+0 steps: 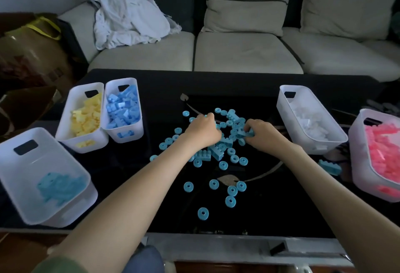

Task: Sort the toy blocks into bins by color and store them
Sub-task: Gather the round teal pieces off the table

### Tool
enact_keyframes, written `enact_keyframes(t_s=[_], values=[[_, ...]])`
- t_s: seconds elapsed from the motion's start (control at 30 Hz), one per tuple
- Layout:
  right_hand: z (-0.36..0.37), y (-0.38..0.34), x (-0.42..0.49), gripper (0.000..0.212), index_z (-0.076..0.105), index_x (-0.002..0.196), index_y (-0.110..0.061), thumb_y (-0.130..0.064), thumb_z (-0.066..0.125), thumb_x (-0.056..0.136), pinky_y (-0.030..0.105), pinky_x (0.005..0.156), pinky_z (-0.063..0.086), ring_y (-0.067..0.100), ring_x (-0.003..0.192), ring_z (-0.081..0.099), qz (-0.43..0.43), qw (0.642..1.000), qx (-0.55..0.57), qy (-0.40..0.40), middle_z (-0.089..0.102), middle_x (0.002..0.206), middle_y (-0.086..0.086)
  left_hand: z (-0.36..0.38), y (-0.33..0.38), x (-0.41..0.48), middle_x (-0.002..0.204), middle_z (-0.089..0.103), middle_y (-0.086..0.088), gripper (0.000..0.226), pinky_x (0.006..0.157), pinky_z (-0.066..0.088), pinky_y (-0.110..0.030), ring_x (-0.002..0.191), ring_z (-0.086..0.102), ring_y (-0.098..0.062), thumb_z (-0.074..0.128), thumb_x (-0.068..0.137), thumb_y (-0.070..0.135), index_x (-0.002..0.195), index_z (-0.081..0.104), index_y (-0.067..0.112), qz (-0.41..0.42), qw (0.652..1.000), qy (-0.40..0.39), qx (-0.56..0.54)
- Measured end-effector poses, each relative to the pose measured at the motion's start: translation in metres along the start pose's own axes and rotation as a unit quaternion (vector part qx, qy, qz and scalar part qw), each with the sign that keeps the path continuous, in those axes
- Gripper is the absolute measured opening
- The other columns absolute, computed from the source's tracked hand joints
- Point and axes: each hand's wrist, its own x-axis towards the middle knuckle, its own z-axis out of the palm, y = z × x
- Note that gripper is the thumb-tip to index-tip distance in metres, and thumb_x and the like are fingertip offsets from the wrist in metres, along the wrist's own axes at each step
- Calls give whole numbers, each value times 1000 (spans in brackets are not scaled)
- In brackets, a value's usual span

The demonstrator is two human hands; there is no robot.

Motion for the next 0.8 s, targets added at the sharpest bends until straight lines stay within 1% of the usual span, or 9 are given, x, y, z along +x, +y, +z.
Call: enact_keyframes(t_s=[0.1, 0.2, 0.3, 0.4, 0.47, 0.57, 0.63, 0.7, 0.8], values=[[-5, 2, -1, 21, 54, 101, -16, -25, 62, 84, 24, 66, 37, 14, 86, 48, 8, 999, 20, 33, 52, 103, 1, 5, 1, 7, 119, 46, -13, 33, 52, 35, -24, 88, 52, -23, 55, 91, 27, 117, 45, 8, -5, 999, 40, 32], [-12, -1, -6, 20, 54, 101, -17, -27, 62, 85, 21, 57, 33, 13, 82, 48, 5, 995, 36, 89, 50, 96, -2, 4, 3, 6, 105, 53, -9, 31, 49, 36, -24, 80, 54, -21, 57, 89, 17, 116, 48, 6, -36, 998, 46, 29], [-21, -12, -13, 21, 56, 103, -16, -27, 62, 86, 22, 59, 33, 12, 80, 48, -8, 990, 51, 133, 51, 95, -2, 3, 4, -2, 98, 58, -10, 21, 53, 39, -27, 74, 54, -20, 53, 89, 8, 109, 50, 4, -40, 997, 62, 17], [-28, -32, -18, 23, 56, 106, -15, -27, 61, 87, 14, 55, 31, 5, 73, 46, -26, 983, 83, 163, 51, 97, -4, -10, -1, -15, 90, 57, -7, 15, 47, 34, -24, 68, 53, -18, 52, 89, 12, 103, 52, 6, -38, 995, 97, -8], [-29, -57, -18, 24, 56, 108, -16, -28, 61, 87, 11, 55, 29, 1, 71, 45, -43, 978, 111, 170, 50, 99, -5, -29, -9, -29, 94, 58, -8, 20, 48, 34, -25, 75, 56, -21, 53, 89, 19, 106, 52, 9, -42, 992, 120, -14], [-22, -111, -19, 26, 56, 110, -17, -29, 61, 87, 14, 59, 31, 6, 79, 46, -93, 976, 131, 145, 49, 100, -6, -65, -35, -56, 99, 60, -8, 29, 58, 37, -28, 85, 59, -24, 54, 88, 27, 114, 51, 13, -43, 988, 149, -19], [-15, -152, -23, 25, 57, 109, -18, -29, 62, 87, 16, 62, 30, 6, 82, 46, -135, 976, 135, 109, 49, 97, -8, -89, -59, -80, 84, 57, -3, 22, 52, 36, -24, 72, 55, -16, 56, 87, 27, 105, 52, 15, -51, 982, 178, -34], [-5, -192, -29, 21, 58, 104, -19, -28, 62, 86, 12, 55, 33, 3, 71, 46, -186, 968, 155, 67, 50, 87, -9, -112, -88, -108, 74, 51, 3, 23, 46, 33, -16, 62, 49, -9, 57, 86, 25, 106, 52, 17, -84, 973, 207, -50], [15, -252, -40, 18, 57, 99, -16, -26, 62, 85, 8, 56, 36, 8, 73, 50, -263, 949, 175, -3, 54, 88, -5, -139, -138, -158, 83, 56, 1, 25, 50, 34, -15, 67, 50, -15, 60, 83, 26, 107, 56, 20, -148, 957, 247, -32]])
